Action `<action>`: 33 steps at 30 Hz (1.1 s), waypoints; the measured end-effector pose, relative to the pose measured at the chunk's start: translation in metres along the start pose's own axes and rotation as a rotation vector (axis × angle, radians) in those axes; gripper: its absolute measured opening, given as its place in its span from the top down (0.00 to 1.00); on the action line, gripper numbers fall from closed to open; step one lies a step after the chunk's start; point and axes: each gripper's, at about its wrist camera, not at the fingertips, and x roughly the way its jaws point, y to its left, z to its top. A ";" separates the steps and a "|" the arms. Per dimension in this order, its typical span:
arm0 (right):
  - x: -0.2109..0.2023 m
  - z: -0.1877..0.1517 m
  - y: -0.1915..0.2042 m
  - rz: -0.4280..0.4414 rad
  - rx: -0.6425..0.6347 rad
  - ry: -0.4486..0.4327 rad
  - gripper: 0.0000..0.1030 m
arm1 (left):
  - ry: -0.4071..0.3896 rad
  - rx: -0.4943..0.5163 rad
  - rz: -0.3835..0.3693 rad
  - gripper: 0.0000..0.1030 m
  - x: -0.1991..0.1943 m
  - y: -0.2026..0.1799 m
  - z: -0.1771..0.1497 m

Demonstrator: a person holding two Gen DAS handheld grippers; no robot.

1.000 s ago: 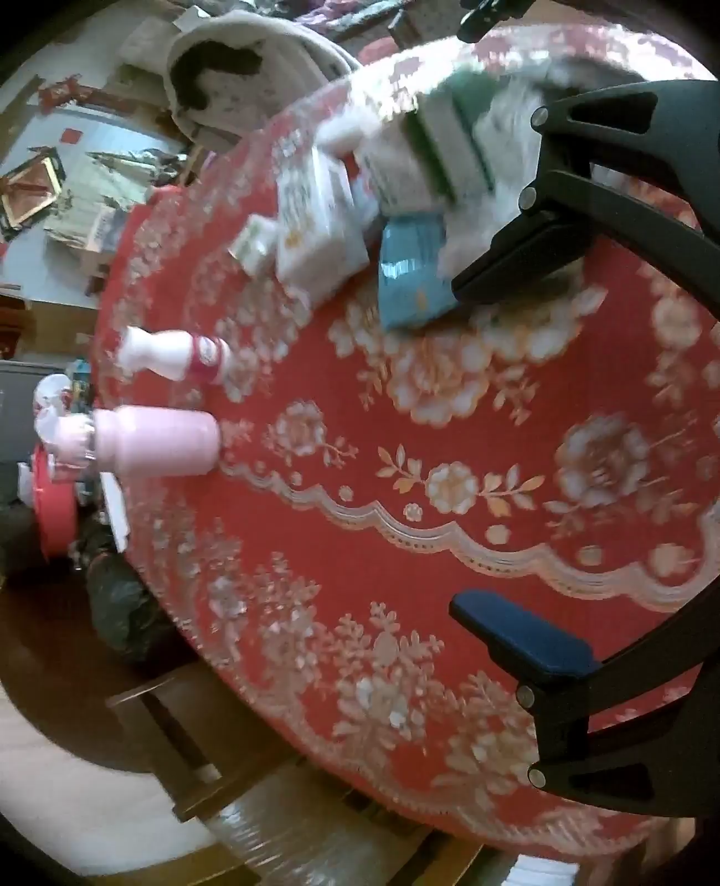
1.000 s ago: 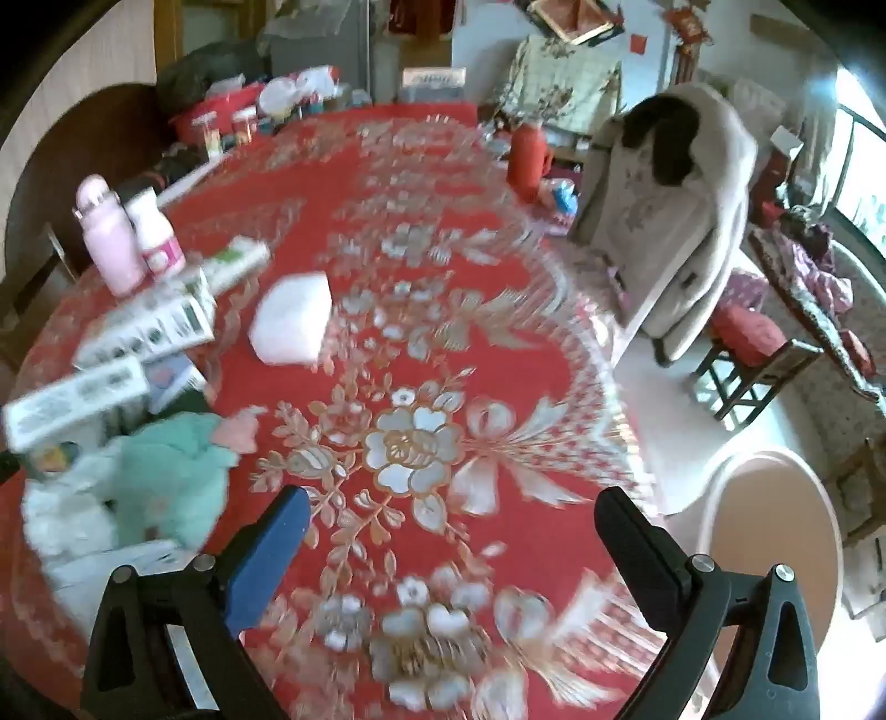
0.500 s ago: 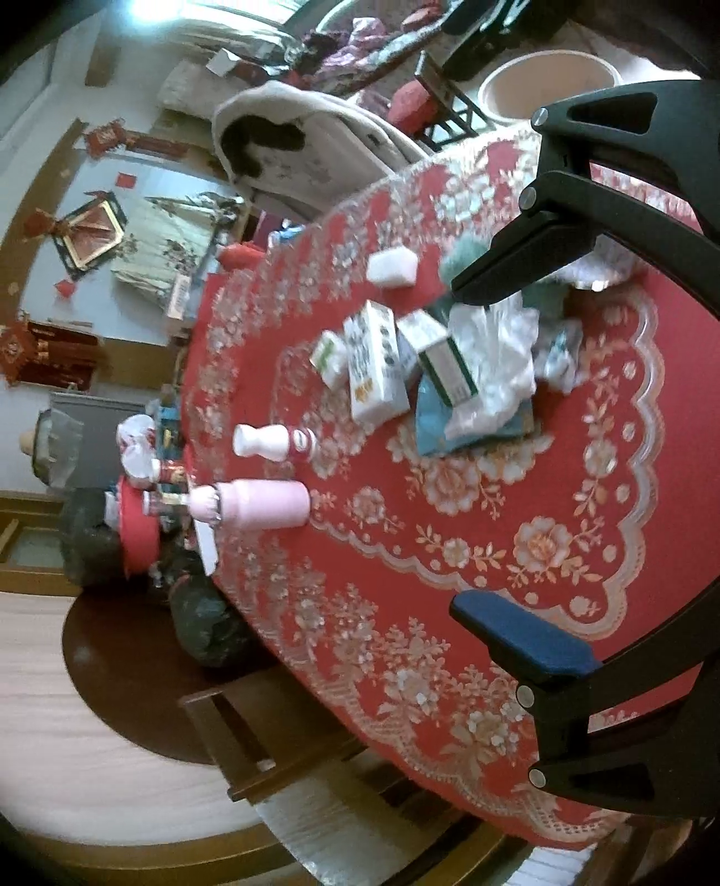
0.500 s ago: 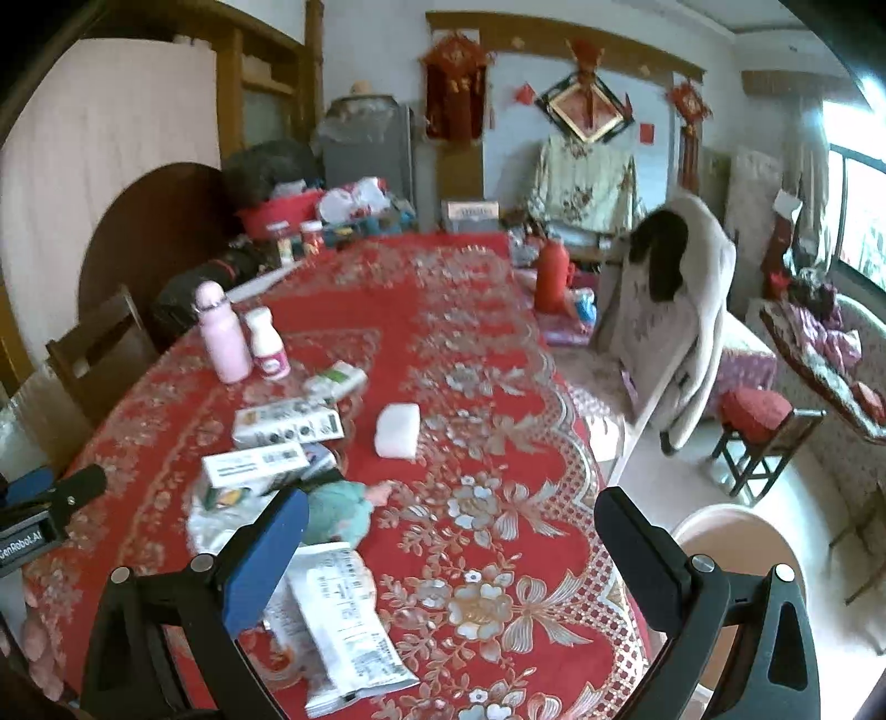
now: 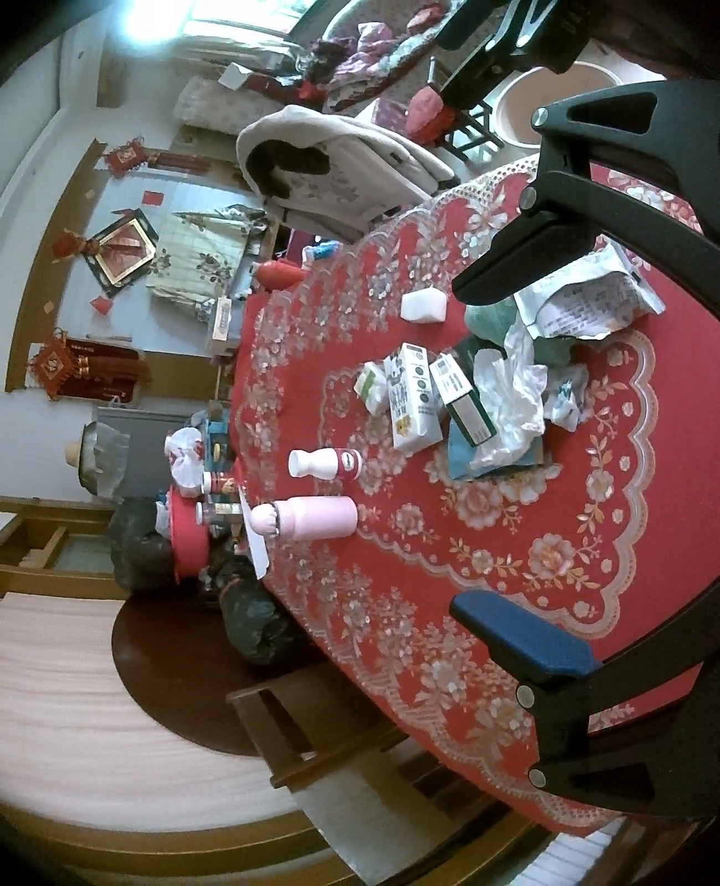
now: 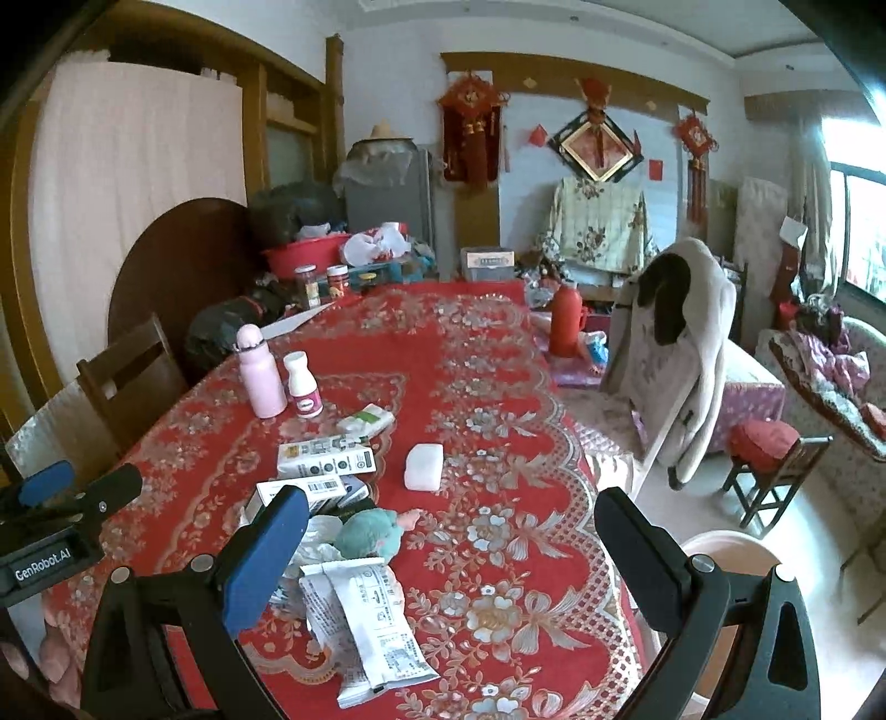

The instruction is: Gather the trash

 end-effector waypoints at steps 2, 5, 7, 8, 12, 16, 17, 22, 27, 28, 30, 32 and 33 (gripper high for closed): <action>-0.005 0.001 -0.001 0.002 0.003 -0.010 0.00 | -0.002 -0.001 -0.006 0.01 -0.003 -0.001 -0.001; -0.008 0.002 0.000 0.001 0.000 -0.018 0.00 | -0.007 -0.010 -0.002 0.01 -0.005 0.000 0.000; -0.009 0.002 0.000 0.002 0.003 -0.017 0.00 | -0.012 -0.015 -0.005 0.01 -0.006 0.002 0.001; -0.009 0.002 0.000 0.002 0.002 -0.019 0.00 | -0.012 -0.017 -0.005 0.01 -0.006 0.002 0.001; -0.010 0.003 0.002 -0.001 -0.005 -0.018 0.00 | -0.013 -0.022 -0.002 0.01 -0.007 0.005 0.000; -0.012 0.003 0.005 -0.003 -0.010 -0.025 0.00 | -0.015 -0.018 0.006 0.01 -0.007 0.004 0.000; -0.011 0.003 0.005 -0.002 -0.011 -0.023 0.00 | -0.016 -0.018 0.004 0.01 -0.008 0.004 0.000; -0.012 0.004 0.006 0.000 -0.007 -0.027 0.00 | -0.019 -0.006 0.002 0.01 -0.008 0.004 0.003; -0.010 0.007 0.008 0.003 -0.006 -0.026 0.00 | -0.021 -0.006 0.004 0.01 -0.007 0.004 0.005; -0.010 0.007 0.008 0.003 -0.007 -0.024 0.00 | -0.022 -0.005 0.005 0.01 -0.007 0.004 0.005; -0.009 0.007 0.008 0.002 -0.010 -0.022 0.00 | -0.022 -0.006 0.003 0.01 -0.007 0.005 0.006; -0.010 0.007 0.008 0.004 -0.010 -0.024 0.00 | -0.022 -0.005 0.005 0.01 -0.007 0.005 0.005; -0.009 0.007 0.008 0.003 -0.011 -0.023 0.00 | -0.022 -0.004 0.005 0.01 -0.007 0.005 0.005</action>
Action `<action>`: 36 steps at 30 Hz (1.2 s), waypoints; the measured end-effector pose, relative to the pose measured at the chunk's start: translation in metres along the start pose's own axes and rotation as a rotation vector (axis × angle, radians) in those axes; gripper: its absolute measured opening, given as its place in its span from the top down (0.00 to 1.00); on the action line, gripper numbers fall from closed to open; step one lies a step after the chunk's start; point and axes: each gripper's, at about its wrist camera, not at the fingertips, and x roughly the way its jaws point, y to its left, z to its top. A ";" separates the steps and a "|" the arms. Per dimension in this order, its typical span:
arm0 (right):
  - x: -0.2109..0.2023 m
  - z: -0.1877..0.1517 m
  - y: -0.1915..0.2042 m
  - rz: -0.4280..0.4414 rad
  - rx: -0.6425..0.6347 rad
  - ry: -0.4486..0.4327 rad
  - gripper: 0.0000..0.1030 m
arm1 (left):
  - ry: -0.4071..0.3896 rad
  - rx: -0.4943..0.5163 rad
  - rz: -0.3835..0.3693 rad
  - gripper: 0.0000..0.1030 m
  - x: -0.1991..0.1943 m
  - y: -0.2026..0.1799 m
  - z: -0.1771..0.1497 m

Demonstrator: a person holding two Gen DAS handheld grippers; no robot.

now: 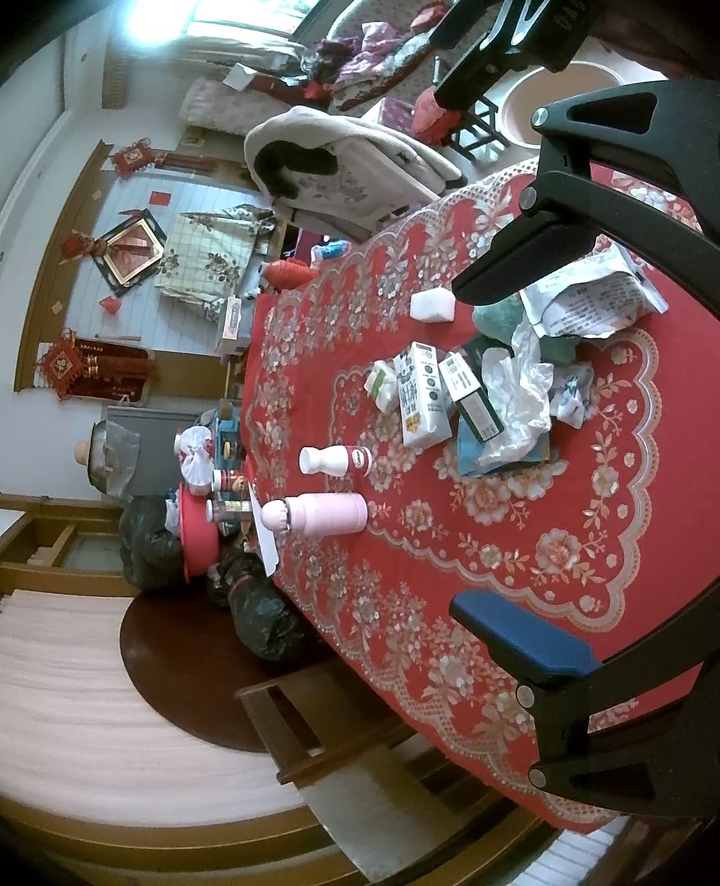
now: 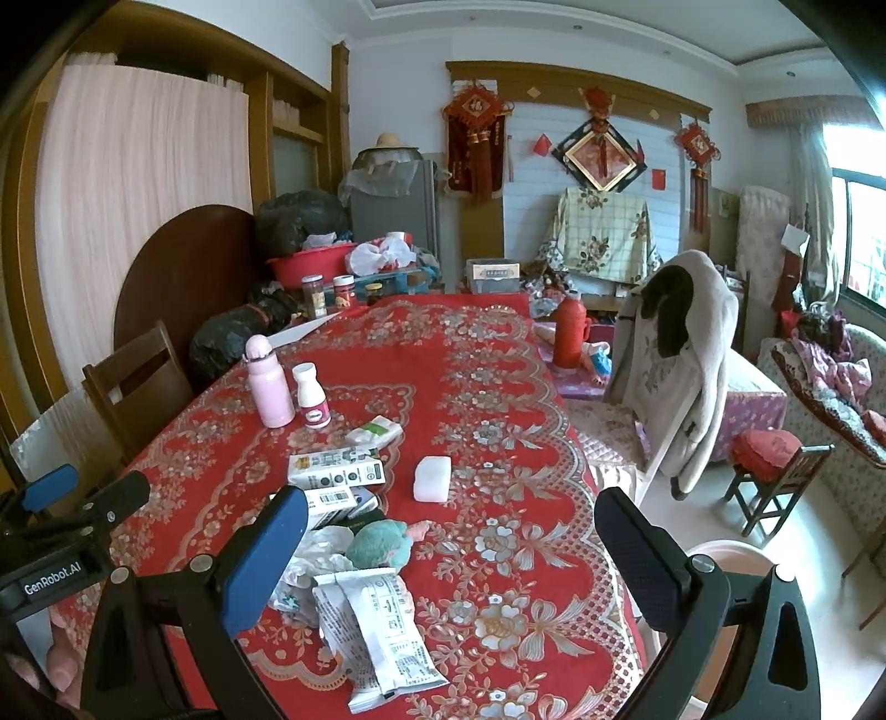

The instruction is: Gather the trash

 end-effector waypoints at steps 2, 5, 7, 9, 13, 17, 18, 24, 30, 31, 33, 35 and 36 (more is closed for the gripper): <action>0.000 0.000 0.000 -0.001 0.000 0.001 0.00 | 0.000 0.000 -0.001 0.01 0.000 0.000 0.000; 0.001 -0.001 -0.001 -0.001 -0.001 0.006 0.00 | 0.000 0.001 0.000 0.01 0.000 0.001 0.000; 0.003 -0.002 -0.001 0.001 0.001 0.009 0.00 | 0.001 0.002 0.002 0.01 0.001 0.000 0.000; 0.004 -0.003 -0.003 0.005 0.003 0.016 0.00 | 0.001 0.002 0.005 0.01 0.002 0.000 0.000; 0.005 -0.004 -0.005 0.001 -0.004 0.017 0.00 | 0.006 0.002 0.013 0.01 0.005 -0.001 0.001; 0.006 -0.005 -0.004 0.001 -0.001 0.020 0.00 | 0.004 0.003 0.012 0.01 0.005 0.000 0.001; 0.007 -0.005 -0.004 0.001 -0.002 0.024 0.00 | 0.005 0.003 0.012 0.01 0.005 0.000 0.002; 0.011 -0.003 -0.007 -0.001 -0.016 0.052 0.00 | 0.006 0.002 0.012 0.01 0.005 0.000 0.001; 0.012 0.000 -0.007 -0.002 -0.019 0.050 0.00 | 0.013 0.000 0.009 0.01 0.009 -0.001 0.001; 0.012 0.000 -0.008 0.000 -0.013 0.053 0.00 | 0.015 0.004 0.008 0.01 0.010 -0.002 0.001; 0.013 0.000 -0.008 0.002 -0.008 0.059 0.00 | 0.014 0.012 0.011 0.01 0.013 -0.004 0.001; 0.015 0.001 -0.006 0.000 -0.010 0.067 0.00 | 0.018 0.014 0.010 0.01 0.017 -0.006 0.002; 0.017 0.002 -0.005 0.000 -0.011 0.072 0.00 | 0.018 0.013 0.009 0.01 0.017 -0.007 0.003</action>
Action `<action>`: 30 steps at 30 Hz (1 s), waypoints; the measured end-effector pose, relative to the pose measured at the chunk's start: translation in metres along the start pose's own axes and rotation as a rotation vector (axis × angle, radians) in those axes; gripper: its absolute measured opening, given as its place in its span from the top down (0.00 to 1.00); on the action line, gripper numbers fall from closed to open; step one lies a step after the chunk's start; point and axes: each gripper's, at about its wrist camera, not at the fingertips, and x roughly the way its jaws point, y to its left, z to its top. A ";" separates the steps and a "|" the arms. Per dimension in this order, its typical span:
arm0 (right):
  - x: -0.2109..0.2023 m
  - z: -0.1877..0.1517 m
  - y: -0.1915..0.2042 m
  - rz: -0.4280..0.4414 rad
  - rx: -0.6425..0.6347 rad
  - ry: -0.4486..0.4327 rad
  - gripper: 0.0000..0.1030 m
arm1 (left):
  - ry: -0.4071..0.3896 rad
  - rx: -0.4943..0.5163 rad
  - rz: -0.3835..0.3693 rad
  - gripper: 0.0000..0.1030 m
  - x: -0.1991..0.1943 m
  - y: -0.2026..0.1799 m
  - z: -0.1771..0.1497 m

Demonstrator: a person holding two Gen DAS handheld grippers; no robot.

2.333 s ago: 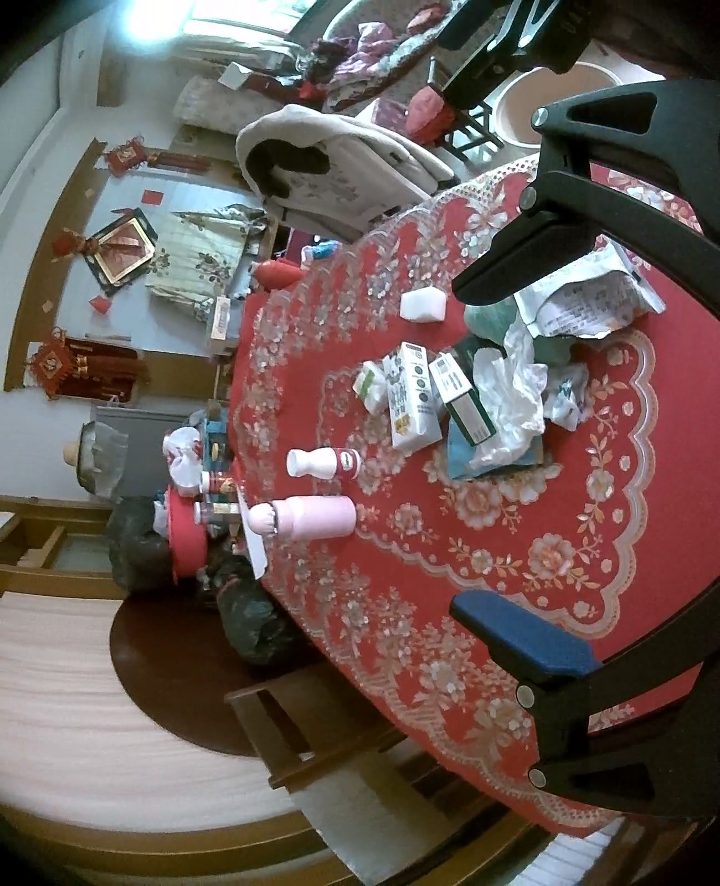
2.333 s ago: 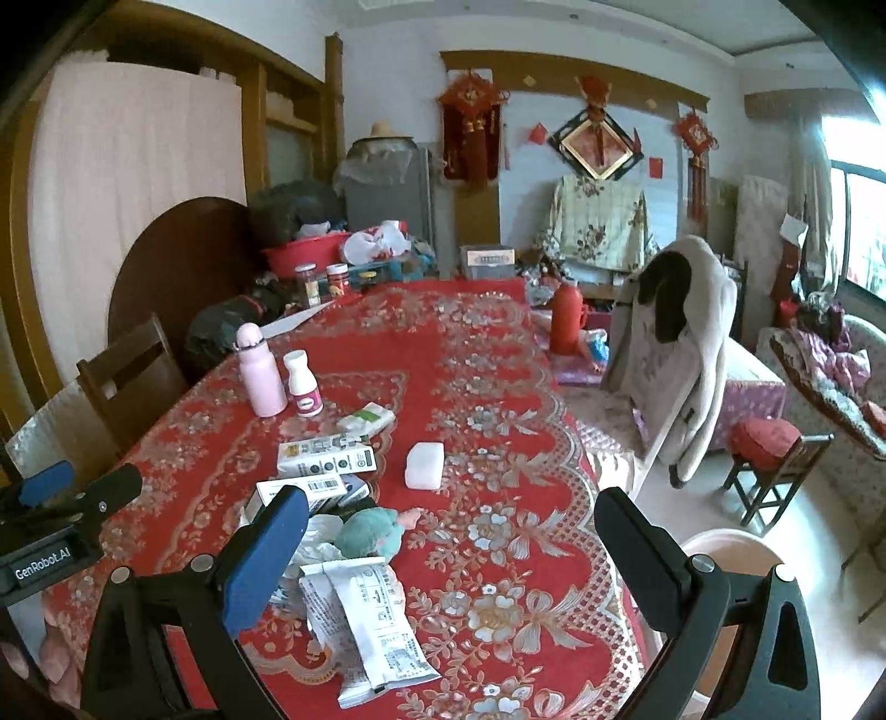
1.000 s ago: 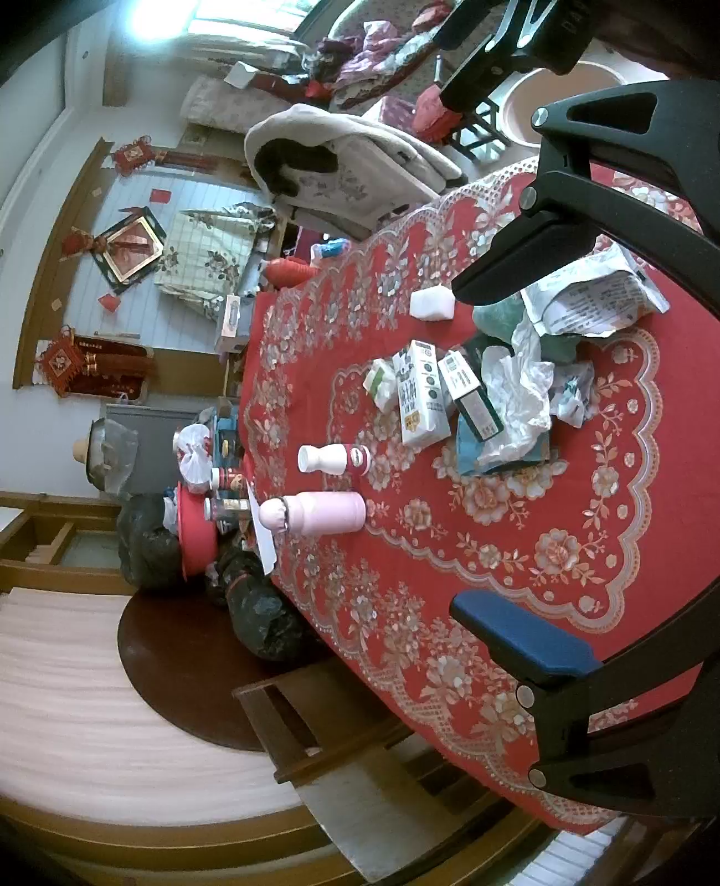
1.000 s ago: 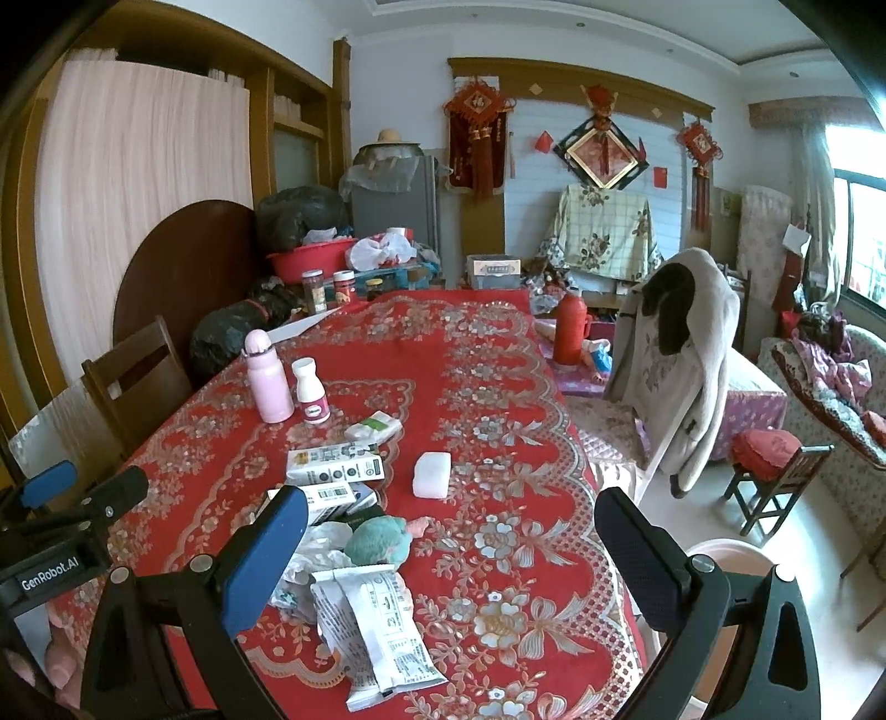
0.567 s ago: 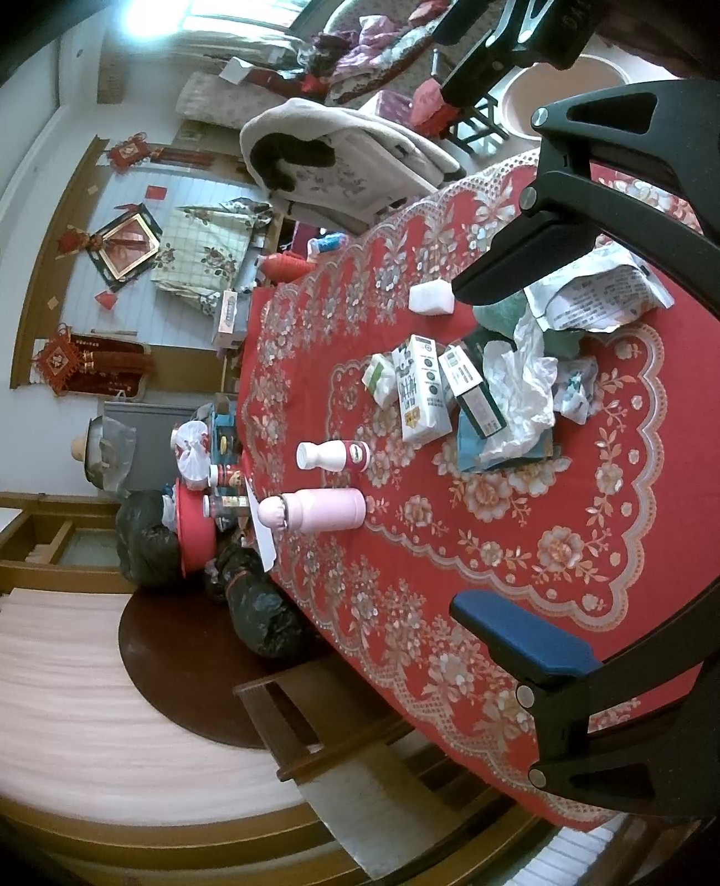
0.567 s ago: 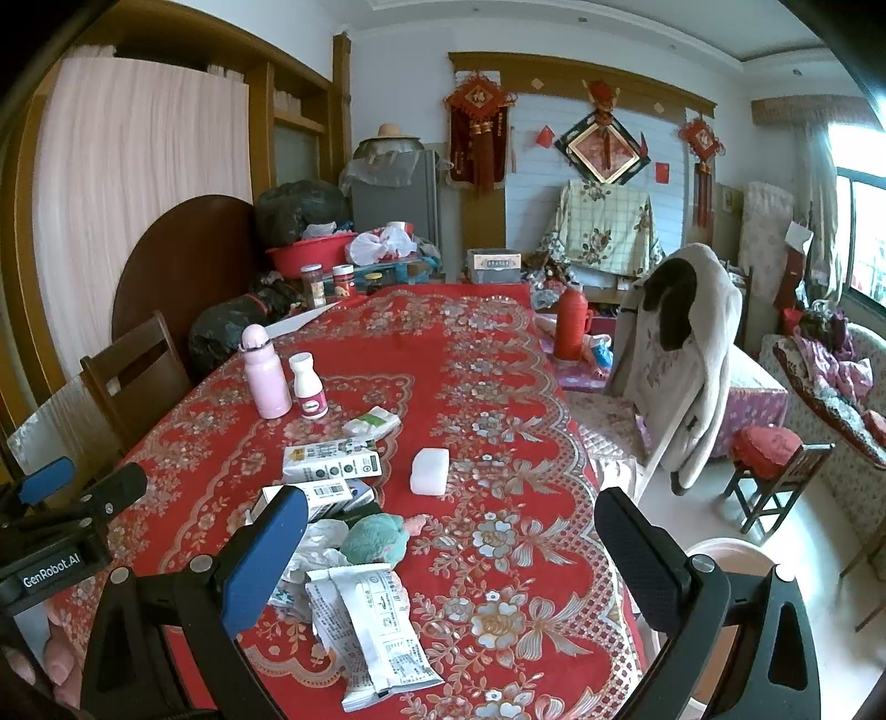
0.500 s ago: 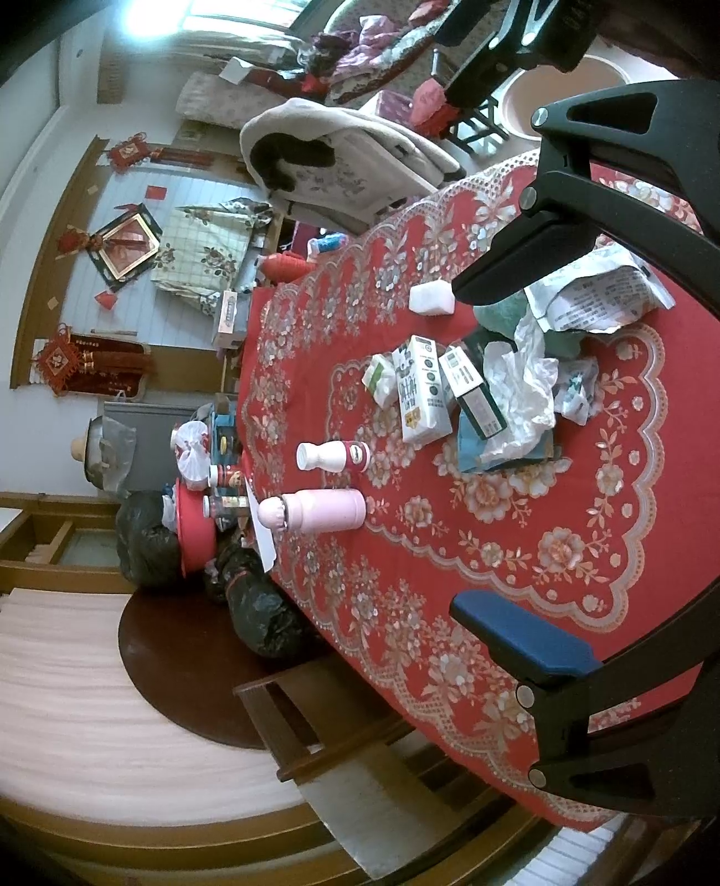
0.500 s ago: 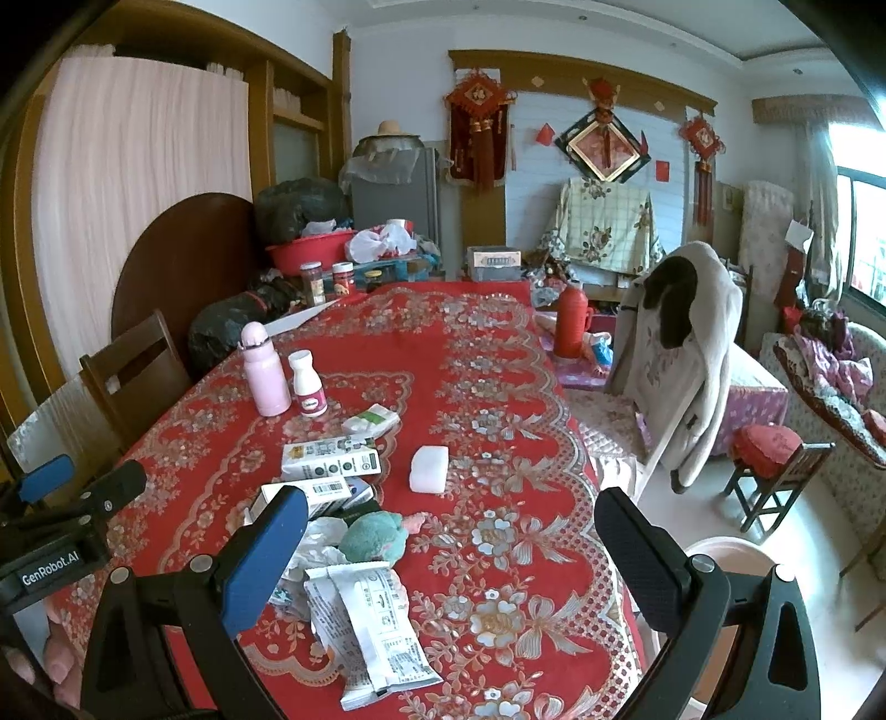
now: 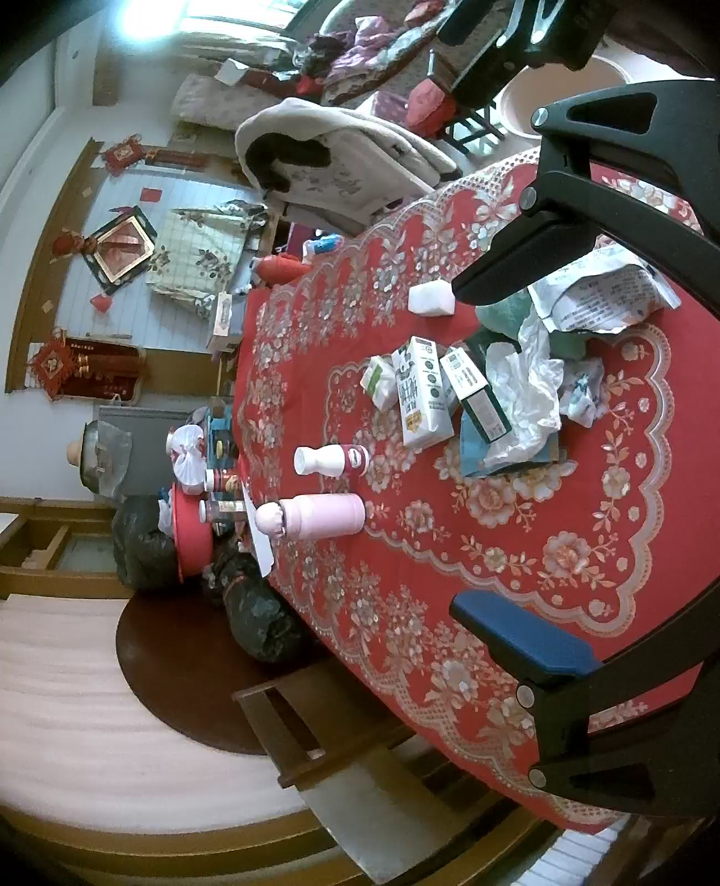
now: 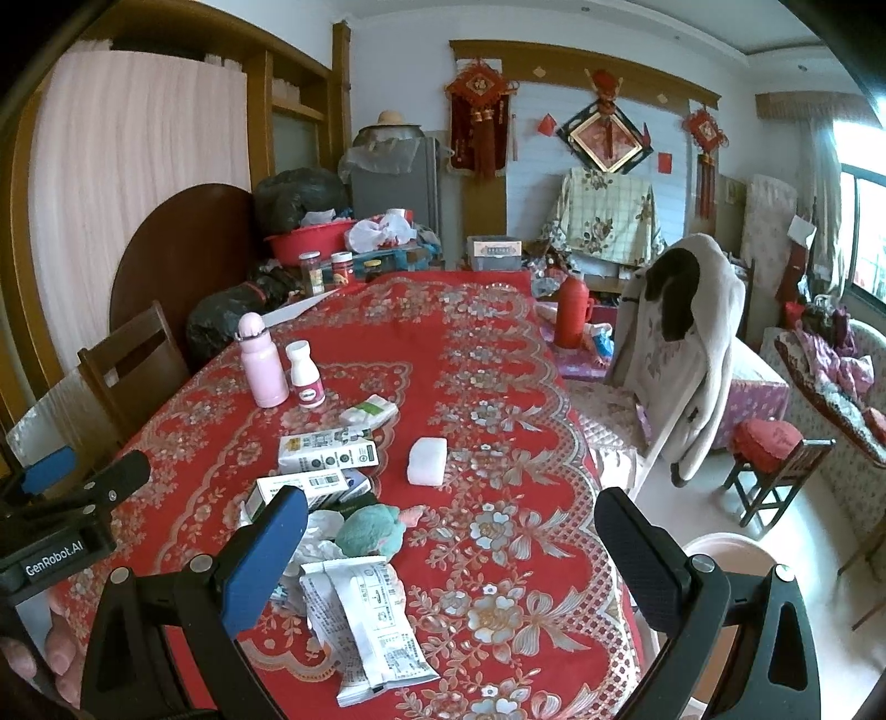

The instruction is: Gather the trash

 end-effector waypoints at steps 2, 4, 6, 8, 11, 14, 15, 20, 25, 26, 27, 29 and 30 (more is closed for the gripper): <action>0.001 0.000 0.001 0.002 0.001 0.004 0.00 | -0.001 0.005 0.000 0.01 0.002 0.000 0.001; 0.002 0.001 0.002 0.003 0.002 0.005 0.00 | -0.001 0.008 0.002 0.01 0.003 0.000 0.001; 0.002 0.001 0.002 0.006 0.000 0.006 0.00 | -0.001 0.006 0.001 0.01 0.003 0.000 0.001; 0.005 0.002 0.005 0.004 -0.004 0.007 0.00 | 0.001 0.007 0.001 0.01 0.003 0.000 0.001; 0.006 0.002 0.007 0.006 -0.008 0.010 0.00 | 0.003 0.004 0.002 0.01 0.005 0.002 0.002; 0.008 0.002 0.009 0.003 -0.011 0.016 0.00 | 0.006 0.003 0.003 0.01 0.006 0.004 0.002; 0.009 0.002 0.009 0.003 -0.011 0.019 0.00 | 0.007 0.001 0.003 0.01 0.007 0.006 0.002; 0.016 0.002 0.009 0.003 -0.007 0.037 0.00 | 0.012 0.000 0.003 0.01 0.009 0.008 0.001; 0.020 0.000 0.009 -0.002 -0.010 0.045 0.00 | 0.022 0.008 -0.001 0.01 0.014 0.010 -0.001; 0.021 0.000 0.009 -0.003 -0.011 0.048 0.00 | 0.024 0.009 -0.002 0.01 0.015 0.011 -0.002; 0.023 0.000 0.010 -0.005 -0.013 0.051 0.00 | 0.026 0.010 -0.003 0.01 0.017 0.011 -0.002; 0.025 0.000 0.010 -0.006 -0.017 0.057 0.00 | 0.031 0.011 -0.003 0.01 0.022 0.010 -0.001; 0.026 -0.001 0.010 -0.005 -0.018 0.060 0.00 | 0.032 0.010 -0.003 0.01 0.023 0.009 -0.001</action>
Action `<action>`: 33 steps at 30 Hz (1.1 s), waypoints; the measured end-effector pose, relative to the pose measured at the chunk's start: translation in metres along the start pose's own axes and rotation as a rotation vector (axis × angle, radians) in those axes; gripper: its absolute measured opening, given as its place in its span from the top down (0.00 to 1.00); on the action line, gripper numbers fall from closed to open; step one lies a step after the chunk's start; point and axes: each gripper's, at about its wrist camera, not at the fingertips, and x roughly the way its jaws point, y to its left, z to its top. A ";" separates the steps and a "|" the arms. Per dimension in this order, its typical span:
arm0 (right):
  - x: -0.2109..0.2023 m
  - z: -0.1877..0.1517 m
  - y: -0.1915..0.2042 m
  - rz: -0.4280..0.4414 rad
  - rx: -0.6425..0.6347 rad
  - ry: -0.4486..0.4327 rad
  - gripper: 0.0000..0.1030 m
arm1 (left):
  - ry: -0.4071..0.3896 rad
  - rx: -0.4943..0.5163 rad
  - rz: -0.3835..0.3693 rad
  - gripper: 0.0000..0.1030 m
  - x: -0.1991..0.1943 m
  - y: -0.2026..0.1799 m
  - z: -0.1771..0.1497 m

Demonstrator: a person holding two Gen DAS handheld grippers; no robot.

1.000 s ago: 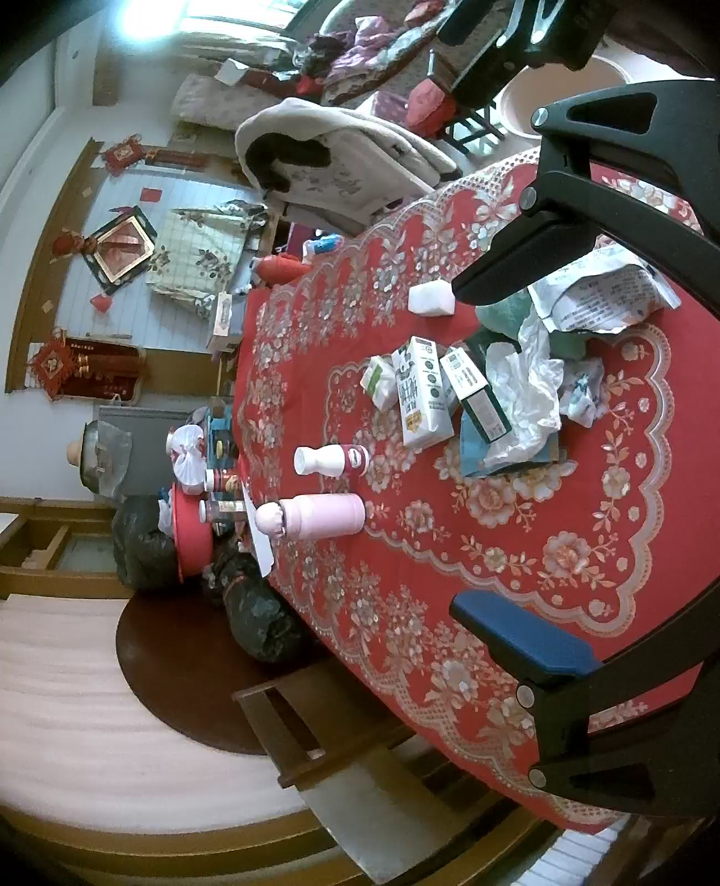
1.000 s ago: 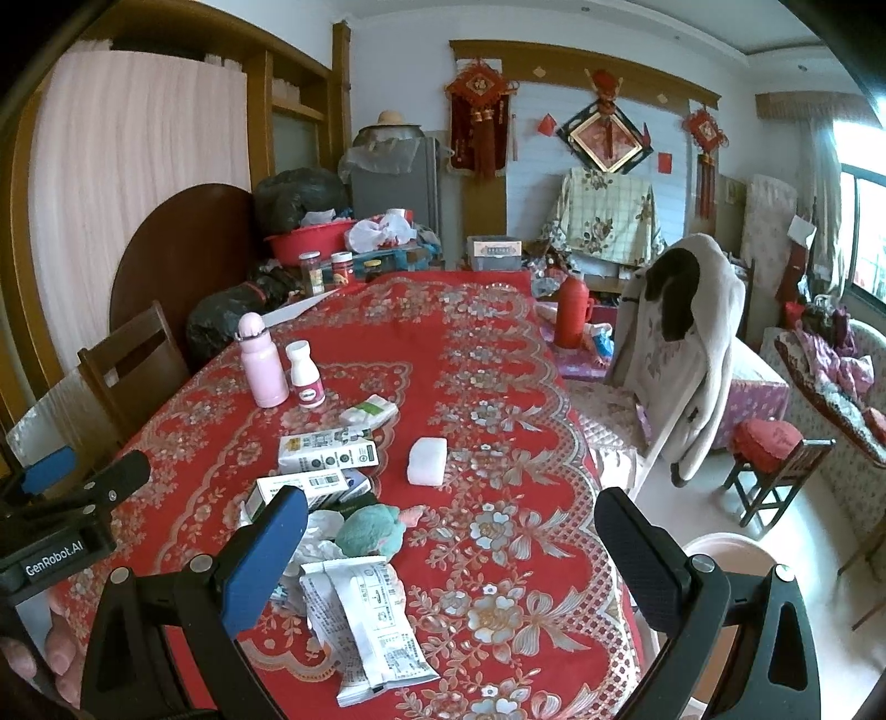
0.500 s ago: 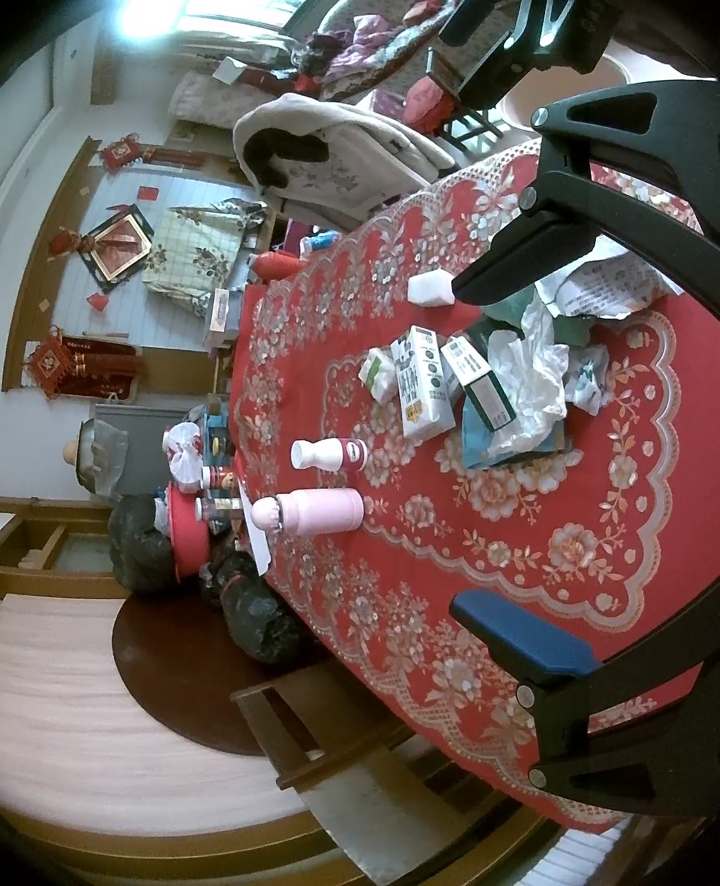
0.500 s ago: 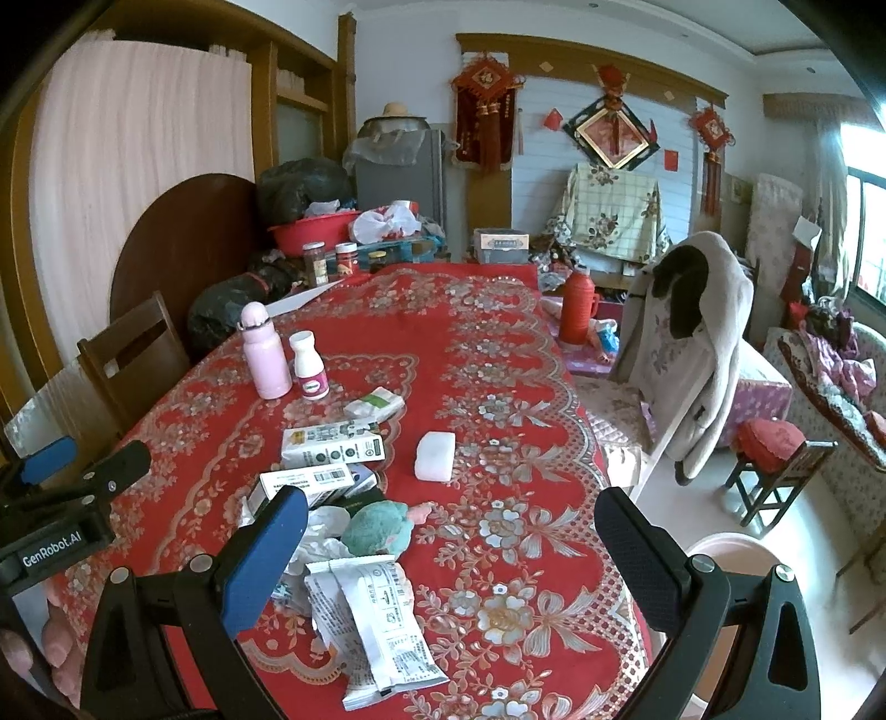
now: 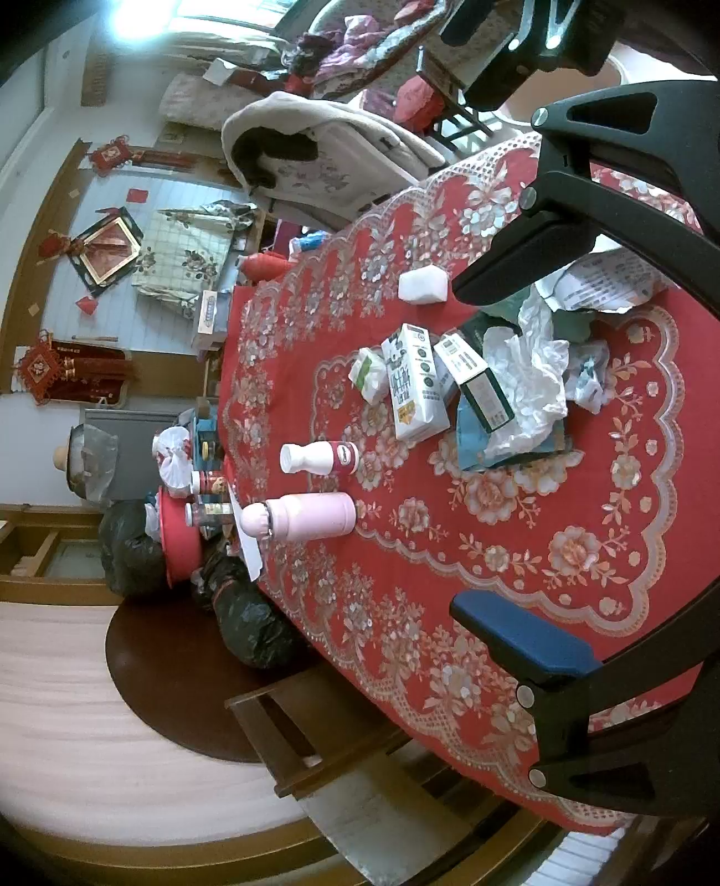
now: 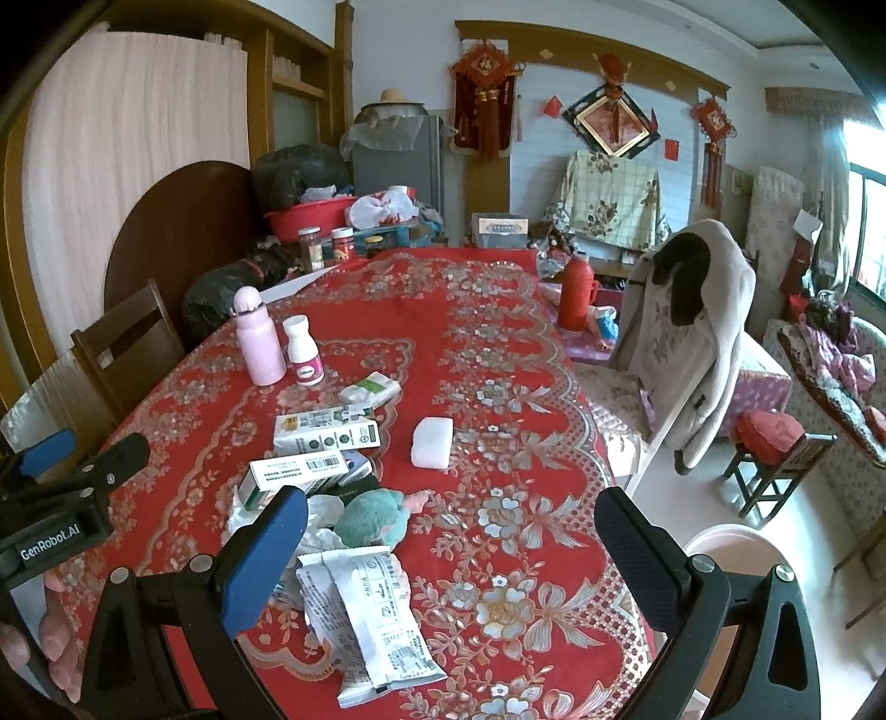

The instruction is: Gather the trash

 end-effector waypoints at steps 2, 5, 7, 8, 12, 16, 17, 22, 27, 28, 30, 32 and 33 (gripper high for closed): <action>0.002 0.000 0.000 0.004 0.004 0.004 0.00 | 0.001 0.001 0.000 0.01 0.000 0.000 0.000; 0.006 0.000 -0.001 0.001 0.006 0.014 0.00 | 0.004 0.001 0.001 0.01 0.001 0.000 0.001; 0.008 0.000 -0.001 0.000 0.003 0.017 0.00 | 0.009 0.002 0.002 0.01 0.003 -0.001 0.000; 0.009 0.000 -0.001 0.000 0.001 0.018 0.00 | 0.009 0.001 0.003 0.01 0.004 -0.001 0.001; 0.012 -0.002 -0.001 0.000 -0.002 0.024 0.00 | 0.014 0.001 0.003 0.01 0.006 -0.002 0.001; 0.020 -0.007 -0.005 0.006 -0.015 0.054 0.00 | 0.032 -0.005 -0.004 0.01 0.013 0.002 0.000; 0.022 -0.008 -0.007 0.012 -0.012 0.066 0.00 | 0.038 -0.007 -0.006 0.01 0.015 0.004 -0.002; 0.033 -0.019 -0.011 0.028 -0.020 0.121 0.00 | 0.084 -0.016 -0.012 0.01 0.028 0.016 -0.005; 0.047 -0.031 0.003 0.085 -0.073 0.194 0.00 | 0.136 -0.013 -0.034 0.01 0.041 0.021 -0.009; 0.052 -0.035 0.008 0.101 -0.094 0.217 0.00 | 0.148 -0.005 -0.038 0.01 0.044 0.020 -0.009; 0.060 -0.042 0.017 0.120 -0.126 0.242 0.00 | 0.153 0.012 -0.036 0.01 0.049 0.018 -0.007; 0.067 -0.049 0.024 0.145 -0.144 0.260 0.00 | 0.156 0.040 -0.043 0.01 0.054 0.013 -0.004; 0.072 -0.052 0.026 0.155 -0.146 0.273 0.00 | 0.163 0.058 -0.055 0.01 0.058 0.009 -0.002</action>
